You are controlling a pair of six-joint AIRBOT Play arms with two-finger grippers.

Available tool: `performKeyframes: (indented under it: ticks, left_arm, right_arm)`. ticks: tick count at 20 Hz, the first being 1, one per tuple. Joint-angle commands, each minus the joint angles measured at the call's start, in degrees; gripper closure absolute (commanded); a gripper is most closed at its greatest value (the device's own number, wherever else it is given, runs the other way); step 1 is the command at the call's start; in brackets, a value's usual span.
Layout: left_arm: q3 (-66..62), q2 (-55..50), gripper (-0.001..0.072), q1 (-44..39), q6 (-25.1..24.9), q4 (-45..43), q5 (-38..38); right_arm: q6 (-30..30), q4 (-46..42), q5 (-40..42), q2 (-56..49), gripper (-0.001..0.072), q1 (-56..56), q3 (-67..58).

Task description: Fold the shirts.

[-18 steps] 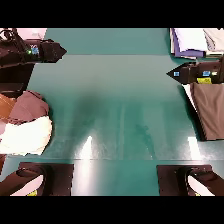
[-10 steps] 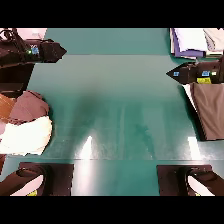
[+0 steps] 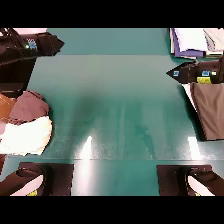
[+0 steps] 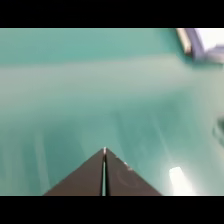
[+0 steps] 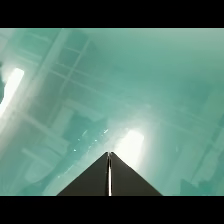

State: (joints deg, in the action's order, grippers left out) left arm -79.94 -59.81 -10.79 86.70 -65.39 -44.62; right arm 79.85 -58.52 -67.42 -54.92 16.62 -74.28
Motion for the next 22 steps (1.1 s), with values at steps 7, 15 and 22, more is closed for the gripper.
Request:
performKeyframes:
  ticks: [7,15,22]
  left_arm:
    - [-0.15,0.09,0.0675,2.73,3.28,-19.34,-12.13]
    - [17.7,0.04,-0.0011,23.45,7.82,-34.82,-22.64]
    - [32.44,-2.58,0.0125,24.63,9.33,-34.67,-10.12]
  right_arm:
    - [0.02,0.04,1.75,-0.02,0.0693,0.02,1.4]
    - [0.04,0.09,6.08,-0.02,0.0693,0.02,-4.28]
    - [0.04,0.09,6.86,-0.02,0.0693,0.02,-4.31]
